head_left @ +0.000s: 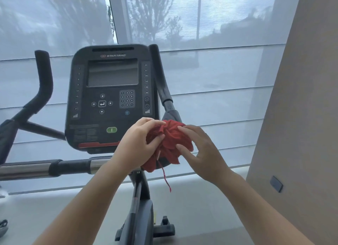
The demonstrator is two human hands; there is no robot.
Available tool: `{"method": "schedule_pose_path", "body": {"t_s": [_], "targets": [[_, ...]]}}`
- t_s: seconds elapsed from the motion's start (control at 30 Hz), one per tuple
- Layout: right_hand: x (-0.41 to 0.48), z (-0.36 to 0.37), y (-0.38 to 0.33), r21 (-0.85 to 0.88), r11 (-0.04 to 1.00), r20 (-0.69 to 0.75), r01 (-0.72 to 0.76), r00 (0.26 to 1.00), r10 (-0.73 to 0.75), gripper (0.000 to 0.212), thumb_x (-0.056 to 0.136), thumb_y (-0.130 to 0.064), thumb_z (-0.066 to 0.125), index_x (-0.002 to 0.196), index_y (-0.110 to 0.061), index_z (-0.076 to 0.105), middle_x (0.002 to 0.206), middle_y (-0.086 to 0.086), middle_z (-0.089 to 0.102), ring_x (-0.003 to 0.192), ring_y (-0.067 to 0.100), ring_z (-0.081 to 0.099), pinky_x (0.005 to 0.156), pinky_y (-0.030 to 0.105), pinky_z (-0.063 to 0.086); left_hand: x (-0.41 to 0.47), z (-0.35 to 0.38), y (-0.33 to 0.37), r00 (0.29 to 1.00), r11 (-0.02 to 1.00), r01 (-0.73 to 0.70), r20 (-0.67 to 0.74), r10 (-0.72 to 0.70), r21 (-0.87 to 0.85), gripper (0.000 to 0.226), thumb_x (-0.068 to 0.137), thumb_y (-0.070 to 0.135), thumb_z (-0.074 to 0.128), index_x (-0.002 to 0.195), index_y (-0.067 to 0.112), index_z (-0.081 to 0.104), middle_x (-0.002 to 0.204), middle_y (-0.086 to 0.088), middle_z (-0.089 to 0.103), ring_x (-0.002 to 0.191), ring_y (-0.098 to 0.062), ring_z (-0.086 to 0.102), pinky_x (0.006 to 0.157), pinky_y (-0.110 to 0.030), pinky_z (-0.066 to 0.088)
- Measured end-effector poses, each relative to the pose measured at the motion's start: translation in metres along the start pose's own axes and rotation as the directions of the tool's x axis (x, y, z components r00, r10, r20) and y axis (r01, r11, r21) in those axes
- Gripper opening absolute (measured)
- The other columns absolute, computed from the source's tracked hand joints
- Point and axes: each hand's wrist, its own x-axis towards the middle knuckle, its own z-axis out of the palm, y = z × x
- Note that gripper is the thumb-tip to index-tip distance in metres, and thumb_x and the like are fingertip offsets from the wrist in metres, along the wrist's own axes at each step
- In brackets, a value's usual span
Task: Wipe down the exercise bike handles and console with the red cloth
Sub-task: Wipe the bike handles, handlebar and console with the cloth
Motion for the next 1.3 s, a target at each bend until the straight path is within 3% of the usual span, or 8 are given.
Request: {"method": "schedule_pose_path", "body": {"t_s": [0.23, 0.43, 0.57, 0.7, 0.83, 0.93, 1.07, 1.3], "targets": [[0.020, 0.009, -0.027, -0.077, 0.996, 0.078, 0.042, 0.996, -0.036, 0.051, 0.084, -0.050, 0.050, 0.133, -0.037, 0.045, 0.135, -0.015, 0.040, 0.128, 0.005, 0.031, 0.106, 0.018, 0.023, -0.011, -0.014, -0.030, 0.997, 0.997, 0.062, -0.043, -0.063, -0.041, 0.041, 0.089, 0.047, 0.043, 0.114, 0.021, 0.063, 0.111, 0.010, 0.058, 0.103, -0.004, 0.054, 0.089, -0.027, 0.049], [0.021, 0.029, -0.030, -0.304, 0.951, 0.085, 0.047, 0.996, -0.022, 0.058, 0.075, -0.065, 0.038, 0.128, -0.043, 0.044, 0.134, -0.015, 0.041, 0.126, 0.013, 0.033, 0.095, 0.043, 0.040, -0.017, -0.002, -0.045, 0.989, 0.990, 0.137, -0.062, -0.134, 0.044, 0.055, 0.087, 0.055, 0.025, 0.107, 0.022, 0.064, 0.105, 0.009, 0.061, 0.095, -0.009, 0.057, 0.080, -0.027, 0.045], [0.021, 0.025, -0.023, -0.238, 0.967, 0.007, 0.094, 0.995, -0.095, 0.040, 0.076, -0.049, 0.057, 0.111, -0.032, 0.060, 0.117, -0.012, 0.053, 0.112, 0.013, 0.047, 0.091, 0.035, 0.045, -0.019, 0.002, -0.042, 0.988, 0.982, 0.142, -0.083, -0.132, 0.127, 0.047, 0.087, 0.056, 0.025, 0.104, 0.031, 0.061, 0.096, 0.014, 0.063, 0.082, -0.006, 0.057, 0.067, -0.029, 0.048], [0.016, 0.020, -0.025, -0.200, 0.974, 0.037, 0.106, 0.994, -0.101, 0.039, 0.075, -0.043, 0.060, 0.111, -0.026, 0.063, 0.118, -0.011, 0.055, 0.112, 0.014, 0.049, 0.094, 0.020, 0.036, -0.024, -0.003, -0.042, 0.993, 0.987, 0.122, -0.011, -0.122, 0.101, 0.040, 0.085, 0.057, 0.030, 0.107, 0.038, 0.057, 0.092, 0.018, 0.063, 0.080, 0.000, 0.057, 0.066, -0.029, 0.050], [0.025, 0.024, -0.039, -0.183, 0.983, 0.071, -0.002, 0.997, 0.016, 0.057, 0.074, -0.058, 0.059, 0.124, -0.031, 0.056, 0.130, -0.010, 0.053, 0.122, 0.014, 0.044, 0.104, 0.028, 0.035, -0.023, -0.006, -0.042, 0.985, 0.986, 0.168, 0.047, -0.168, 0.003, 0.038, 0.084, 0.058, 0.036, 0.107, 0.039, 0.059, 0.090, 0.019, 0.066, 0.083, 0.001, 0.061, 0.071, -0.034, 0.052], [0.025, 0.030, -0.043, -0.285, 0.958, 0.071, -0.009, 0.997, 0.031, 0.057, 0.077, -0.053, 0.063, 0.129, -0.033, 0.052, 0.134, -0.008, 0.050, 0.126, 0.017, 0.038, 0.103, 0.029, 0.031, -0.022, -0.006, -0.038, 0.975, 0.976, 0.217, 0.056, -0.215, -0.028, 0.036, 0.086, 0.052, 0.035, 0.106, 0.037, 0.061, 0.093, 0.019, 0.067, 0.087, 0.000, 0.060, 0.076, -0.033, 0.049], [0.016, 0.025, -0.034, -0.193, 0.981, 0.006, 0.002, 1.000, -0.001, 0.036, 0.078, -0.041, 0.067, 0.112, -0.028, 0.066, 0.119, -0.008, 0.060, 0.115, 0.016, 0.047, 0.092, 0.028, 0.040, -0.021, -0.007, -0.036, 0.968, 0.969, 0.242, 0.084, -0.238, -0.043, 0.038, 0.091, 0.043, 0.032, 0.104, 0.031, 0.065, 0.096, 0.016, 0.068, 0.095, -0.007, 0.060, 0.082, -0.030, 0.045], [0.031, 0.013, -0.025, -0.019, 1.000, -0.050, 0.021, 0.999, -0.022, 0.018, 0.073, -0.023, 0.074, 0.091, -0.018, 0.073, 0.100, -0.005, 0.069, 0.095, 0.014, 0.060, 0.084, 0.023, 0.045, -0.019, -0.007, -0.037, 0.969, 0.972, 0.234, 0.083, -0.231, -0.020, 0.053, 0.086, 0.058, 0.022, 0.101, 0.029, 0.065, 0.089, 0.011, 0.068, 0.089, -0.007, 0.061, 0.082, -0.037, 0.047]]}}
